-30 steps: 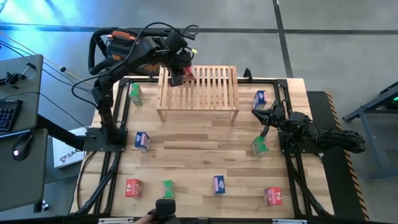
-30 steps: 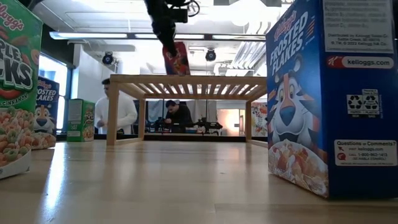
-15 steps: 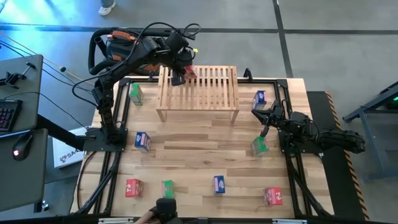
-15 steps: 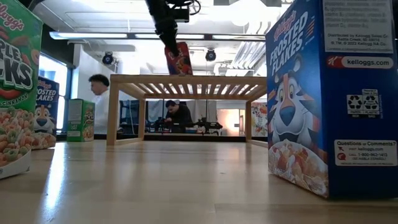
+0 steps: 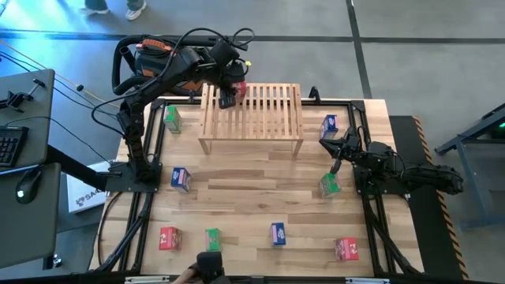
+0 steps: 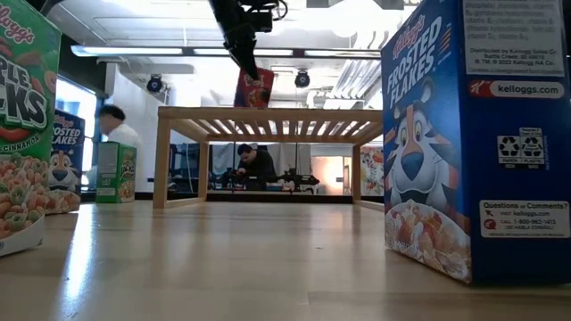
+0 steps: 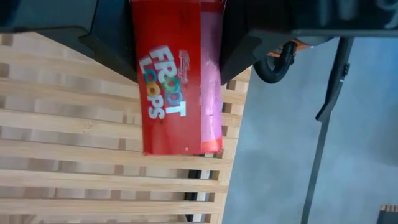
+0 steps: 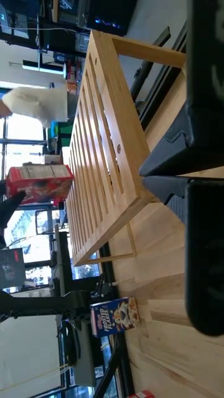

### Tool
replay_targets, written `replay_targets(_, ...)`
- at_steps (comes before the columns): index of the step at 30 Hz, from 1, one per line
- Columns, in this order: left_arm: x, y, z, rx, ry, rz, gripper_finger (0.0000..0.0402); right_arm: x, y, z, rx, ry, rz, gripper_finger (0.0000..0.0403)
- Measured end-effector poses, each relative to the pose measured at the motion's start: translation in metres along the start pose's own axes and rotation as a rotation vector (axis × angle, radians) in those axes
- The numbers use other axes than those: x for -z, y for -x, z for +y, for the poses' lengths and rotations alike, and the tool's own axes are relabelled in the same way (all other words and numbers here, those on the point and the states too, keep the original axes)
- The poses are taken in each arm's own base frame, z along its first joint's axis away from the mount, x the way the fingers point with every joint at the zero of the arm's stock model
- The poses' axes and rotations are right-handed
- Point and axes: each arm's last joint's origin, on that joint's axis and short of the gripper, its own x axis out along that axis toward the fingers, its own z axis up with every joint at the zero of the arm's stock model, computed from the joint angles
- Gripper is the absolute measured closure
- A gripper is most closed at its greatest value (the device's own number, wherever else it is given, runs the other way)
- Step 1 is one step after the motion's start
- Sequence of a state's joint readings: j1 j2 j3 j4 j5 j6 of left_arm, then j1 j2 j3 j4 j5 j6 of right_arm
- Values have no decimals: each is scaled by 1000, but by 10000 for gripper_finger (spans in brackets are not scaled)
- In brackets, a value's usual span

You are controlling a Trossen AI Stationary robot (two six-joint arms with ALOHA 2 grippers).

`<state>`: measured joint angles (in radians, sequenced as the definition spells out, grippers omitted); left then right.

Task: Stack cereal on shelf
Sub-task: Put the top red cereal box on the shelf

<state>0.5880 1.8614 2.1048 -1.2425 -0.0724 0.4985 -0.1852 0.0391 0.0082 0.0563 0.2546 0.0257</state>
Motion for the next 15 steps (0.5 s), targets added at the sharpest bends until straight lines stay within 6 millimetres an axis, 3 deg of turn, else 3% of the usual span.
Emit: replay_targets(15,-2,0,2,-37,-38,-18,224,0,0,0,0,0,0,402)
